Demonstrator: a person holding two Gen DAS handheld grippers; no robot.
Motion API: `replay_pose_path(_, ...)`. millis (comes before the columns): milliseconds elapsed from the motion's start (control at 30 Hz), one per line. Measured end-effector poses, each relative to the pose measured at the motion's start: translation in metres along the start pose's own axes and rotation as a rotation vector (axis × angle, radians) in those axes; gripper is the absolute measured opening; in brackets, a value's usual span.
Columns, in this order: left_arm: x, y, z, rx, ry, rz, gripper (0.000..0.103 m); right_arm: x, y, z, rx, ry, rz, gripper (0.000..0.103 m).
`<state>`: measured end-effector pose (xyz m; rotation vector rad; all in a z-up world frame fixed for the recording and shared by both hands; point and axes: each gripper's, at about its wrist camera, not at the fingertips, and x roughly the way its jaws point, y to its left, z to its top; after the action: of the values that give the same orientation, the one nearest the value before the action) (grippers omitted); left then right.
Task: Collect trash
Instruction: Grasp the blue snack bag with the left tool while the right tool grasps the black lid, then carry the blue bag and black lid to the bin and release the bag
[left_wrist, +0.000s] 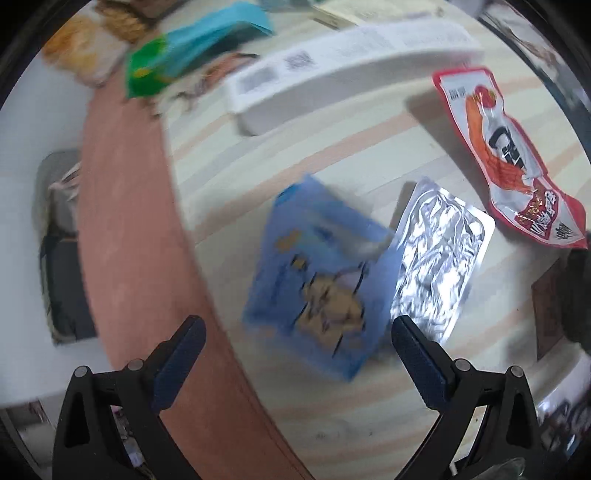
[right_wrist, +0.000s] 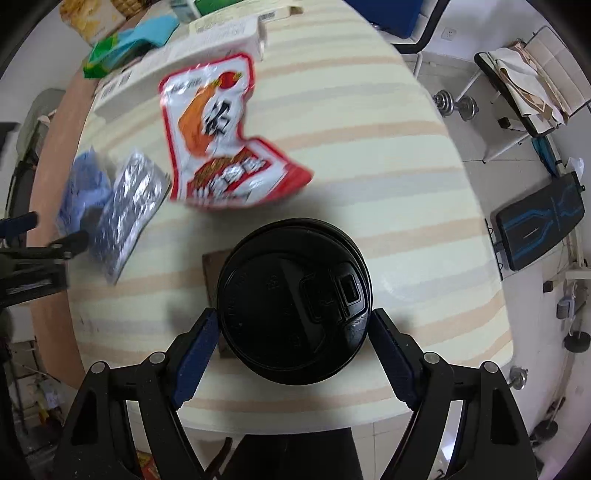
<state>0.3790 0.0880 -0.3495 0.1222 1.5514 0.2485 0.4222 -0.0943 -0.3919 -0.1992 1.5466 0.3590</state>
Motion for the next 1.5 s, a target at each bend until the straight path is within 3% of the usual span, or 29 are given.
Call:
replay_pose_path(67, 0.005, 0.005, 0.006, -0.023, 0.007, -0.066, 0.099, -0.003, -0.01, 0.003, 0.008, 0.003, 0.008, 0.083)
replay_pose_path(133, 0.005, 0.013, 0.008, -0.07, 0.002, -0.128, 0.073, -0.004, -0.016, 0.006, 0.025, 0.002, 0.019, 0.083)
replay_pose_path(300, -0.006, 0.028, -0.006, -0.165, -0.031, -0.184, 0.059, -0.011, -0.028, 0.012, 0.056, -0.02, 0.04, 0.083)
replay_pose_path(533, -0.032, 0.033, -0.056, -0.29, -0.068, -0.186, 0.057, -0.026, -0.027, 0.006, 0.066, -0.05, 0.071, 0.083)
replay_pose_path(700, -0.055, 0.032, -0.11, -0.386, -0.104, -0.199, 0.057, -0.045, -0.013, -0.009, 0.043, -0.09, 0.09, 0.083)
replay_pose_path(933, -0.091, 0.021, -0.19, -0.451, -0.183, -0.207, 0.057, -0.081, 0.011, -0.074, 0.034, -0.156, 0.11, 0.083)
replay_pose_path(1167, -0.093, -0.002, -0.267, -0.446, -0.206, -0.273, 0.057, -0.094, 0.032, -0.178, 0.049, -0.177, 0.106, 0.083)
replay_pose_path(1267, -0.077, -0.015, -0.307, -0.452, -0.159, -0.33, 0.057, -0.079, 0.036, -0.224, 0.071, -0.152, 0.107, 0.083)
replay_pose_path(1500, 0.002, -0.045, -0.351, -0.475, -0.02, -0.426, 0.057, 0.008, 0.033, -0.303, 0.13, -0.006, 0.128, 0.083)
